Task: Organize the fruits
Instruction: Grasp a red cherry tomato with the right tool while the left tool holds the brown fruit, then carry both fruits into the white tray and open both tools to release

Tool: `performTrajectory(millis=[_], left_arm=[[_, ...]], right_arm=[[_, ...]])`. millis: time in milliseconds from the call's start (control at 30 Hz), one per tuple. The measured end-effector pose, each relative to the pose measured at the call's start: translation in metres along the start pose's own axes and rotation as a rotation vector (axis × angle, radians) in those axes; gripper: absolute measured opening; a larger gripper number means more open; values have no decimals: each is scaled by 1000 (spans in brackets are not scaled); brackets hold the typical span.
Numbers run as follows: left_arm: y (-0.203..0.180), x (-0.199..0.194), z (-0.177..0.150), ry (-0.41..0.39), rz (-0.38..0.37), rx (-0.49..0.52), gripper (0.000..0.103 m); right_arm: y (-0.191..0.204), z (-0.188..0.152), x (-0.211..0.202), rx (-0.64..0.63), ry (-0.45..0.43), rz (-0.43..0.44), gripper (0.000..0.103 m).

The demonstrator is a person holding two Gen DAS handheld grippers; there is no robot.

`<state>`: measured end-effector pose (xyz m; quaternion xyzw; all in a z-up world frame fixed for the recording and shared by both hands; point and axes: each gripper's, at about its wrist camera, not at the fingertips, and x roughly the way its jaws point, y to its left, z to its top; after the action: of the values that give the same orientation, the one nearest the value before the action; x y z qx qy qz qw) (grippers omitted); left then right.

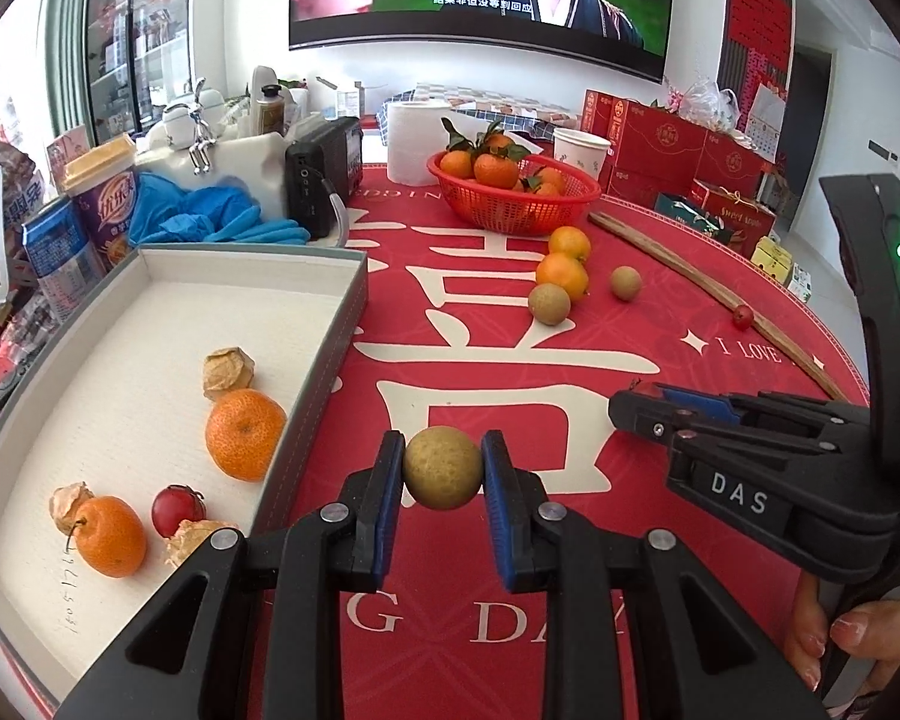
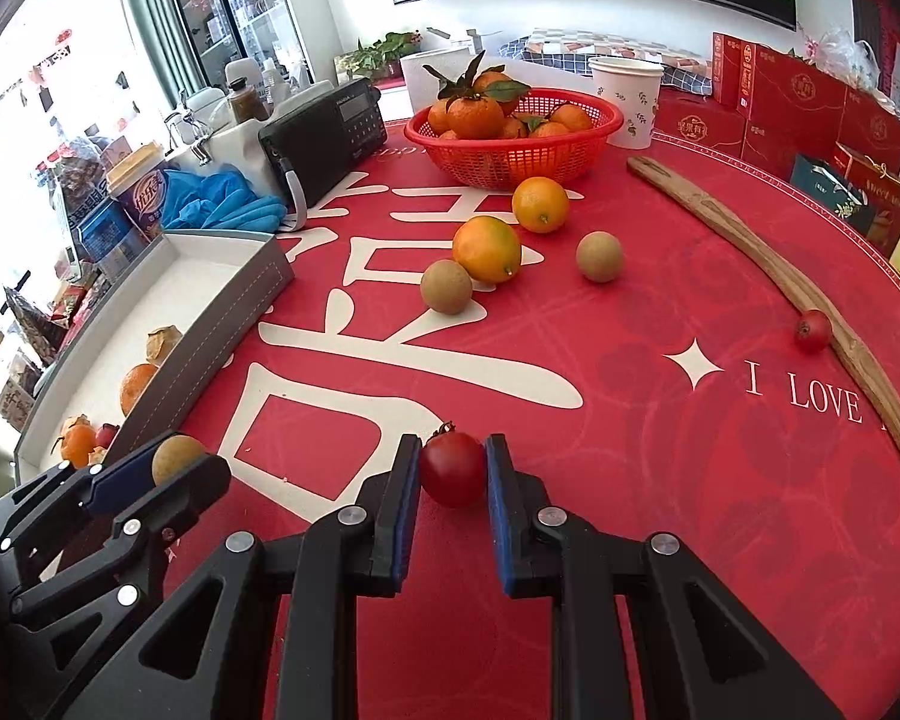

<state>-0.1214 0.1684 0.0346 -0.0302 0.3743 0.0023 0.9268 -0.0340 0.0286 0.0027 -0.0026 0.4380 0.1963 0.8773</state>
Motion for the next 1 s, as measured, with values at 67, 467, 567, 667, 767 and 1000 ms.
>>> performTrajectory(millis=[67,467,567,667,767,1000], left_arm=[[3,-3,3,-17,15,-4,28],[48,-23,16,-81,73,-93,28],[66,-23,19,-87,105,-132,28],[86,-19,19,-74,134,-174,28],[105,-15,15,-47,144,-227,28],[143,-12,7,-11,214,-313,28]], right_arm=[[1,0,0,-2,-2,5,22],[21,11,-2,-28,-22,35,22],[37,15,-3,-61,-29,38,22],[57,23,-1,-88,-29,65,22],[79,32,2,-121,-22,103,22],[122,43,14,-170,-3,183,22]])
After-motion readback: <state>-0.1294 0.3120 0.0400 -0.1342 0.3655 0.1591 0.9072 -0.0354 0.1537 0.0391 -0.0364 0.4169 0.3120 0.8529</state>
